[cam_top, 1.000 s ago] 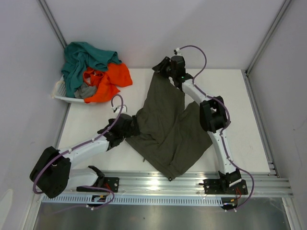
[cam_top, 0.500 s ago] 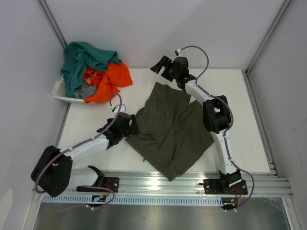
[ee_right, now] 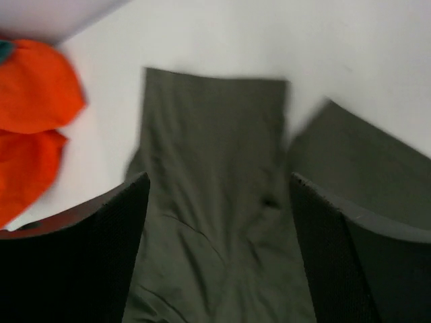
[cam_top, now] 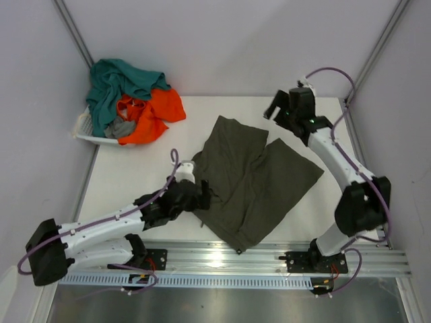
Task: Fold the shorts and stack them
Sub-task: Flatten the shorts out, then fold the shorts
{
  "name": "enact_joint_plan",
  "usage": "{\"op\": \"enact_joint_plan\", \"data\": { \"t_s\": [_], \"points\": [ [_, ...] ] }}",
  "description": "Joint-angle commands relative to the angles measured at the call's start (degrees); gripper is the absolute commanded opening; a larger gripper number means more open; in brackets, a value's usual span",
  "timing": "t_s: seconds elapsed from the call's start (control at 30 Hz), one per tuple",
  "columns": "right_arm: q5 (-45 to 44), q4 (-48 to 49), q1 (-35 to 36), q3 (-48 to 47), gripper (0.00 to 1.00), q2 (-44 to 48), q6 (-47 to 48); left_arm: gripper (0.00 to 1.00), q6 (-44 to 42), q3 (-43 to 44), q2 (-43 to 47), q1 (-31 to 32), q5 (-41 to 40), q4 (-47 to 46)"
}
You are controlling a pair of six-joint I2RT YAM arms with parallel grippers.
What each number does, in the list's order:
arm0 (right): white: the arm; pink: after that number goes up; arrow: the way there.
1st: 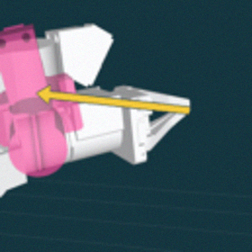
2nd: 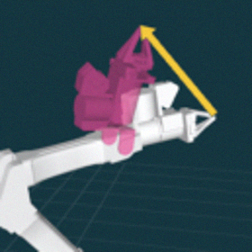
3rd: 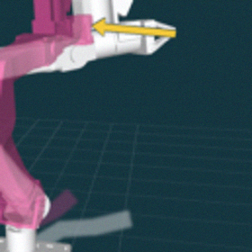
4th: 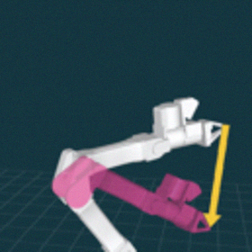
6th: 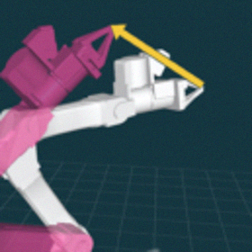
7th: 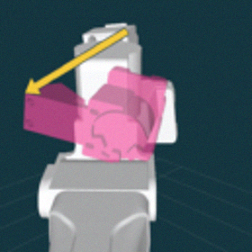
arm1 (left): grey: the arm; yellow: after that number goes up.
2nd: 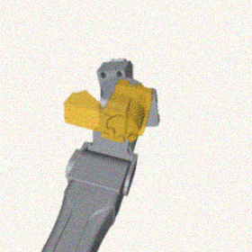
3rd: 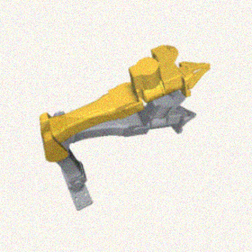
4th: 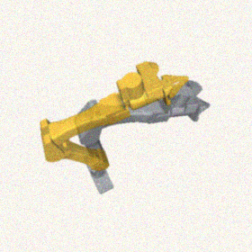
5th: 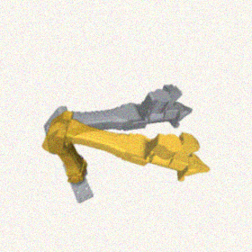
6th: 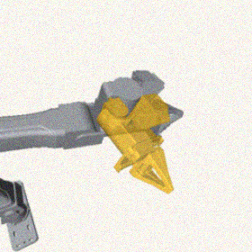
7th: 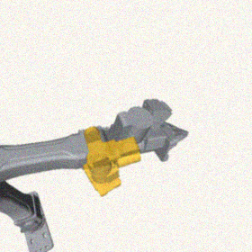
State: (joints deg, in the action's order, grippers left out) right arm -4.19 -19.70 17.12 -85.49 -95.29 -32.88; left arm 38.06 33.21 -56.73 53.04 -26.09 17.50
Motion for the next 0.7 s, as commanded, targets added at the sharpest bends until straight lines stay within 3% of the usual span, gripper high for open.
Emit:
{"op": "enact_joint_plan", "data": {
  "t_s": [0.0,0.1,0.23,0.37,0.53,0.67],
  "points": [
    [-9.87,-9.20,-1.64,11.61,0.84,11.32,0.81,0.99,5.44,2.03,-0.66,9.70,-5.02,4.83],
    [-6.64,-11.58,-9.81,21.90,0.76,22.84,1.06,0.99,7.54,3.35,-1.89,18.49,-7.39,7.10],
    [-6.01,-15.27,-19.56,28.36,0.77,29.98,2.38,0.99,9.48,6.33,-6.45,28.07,-9.51,9.75],
    [-3.39,-15.29,-25.11,32.83,0.77,28.06,3.61,0.99,9.66,12.82,-14.62,35.28,-10.21,11.15],
    [2.33,-7.82,-30.04,40.21,0.71,24.01,5.11,0.99,8.43,16.71,-24.72,37.40,-9.69,9.75],
    [3.48,-0.96,-30.66,43.12,0.67,20.85,4.32,0.99,8.69,16.71,-26.94,37.93,-9.94,8.70]
  ]
}}
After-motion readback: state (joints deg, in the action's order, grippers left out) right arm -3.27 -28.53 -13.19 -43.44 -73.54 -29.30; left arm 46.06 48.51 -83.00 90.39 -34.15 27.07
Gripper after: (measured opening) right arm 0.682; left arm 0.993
